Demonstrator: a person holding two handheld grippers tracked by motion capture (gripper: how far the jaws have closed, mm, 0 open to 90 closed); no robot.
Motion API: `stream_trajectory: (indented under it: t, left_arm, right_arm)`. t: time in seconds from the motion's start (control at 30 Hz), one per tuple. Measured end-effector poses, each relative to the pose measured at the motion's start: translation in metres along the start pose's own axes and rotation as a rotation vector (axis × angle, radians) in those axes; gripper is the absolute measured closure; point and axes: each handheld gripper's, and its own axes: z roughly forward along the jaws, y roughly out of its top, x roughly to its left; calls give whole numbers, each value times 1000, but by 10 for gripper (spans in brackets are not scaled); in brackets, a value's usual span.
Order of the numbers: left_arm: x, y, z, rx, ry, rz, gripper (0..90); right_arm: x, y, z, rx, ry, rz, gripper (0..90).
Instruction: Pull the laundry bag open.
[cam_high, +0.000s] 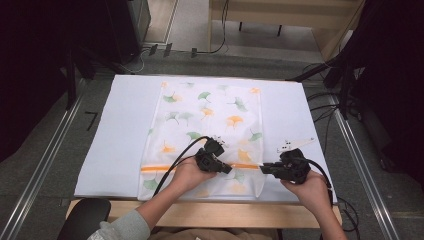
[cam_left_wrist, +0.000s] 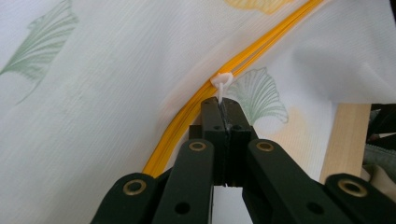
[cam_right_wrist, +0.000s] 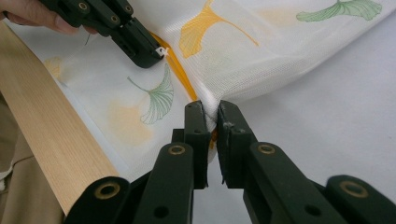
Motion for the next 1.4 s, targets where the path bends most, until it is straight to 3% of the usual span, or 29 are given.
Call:
stream_trajectory:
  t: [0.2,0.3,1.4]
  left_arm:
    - [5,-8,-7,9,8,-6,900]
    - [12,-14,-13,0,4,-31,900]
    - [14,-17,-24,14,8,-28,900]
  right_arm:
    - [-1,0,-1,-2,-3,3,851]
    - [-1,-1,-1,-2,-2,6,851]
    - [-3,-2,-1,13,-8,12,857]
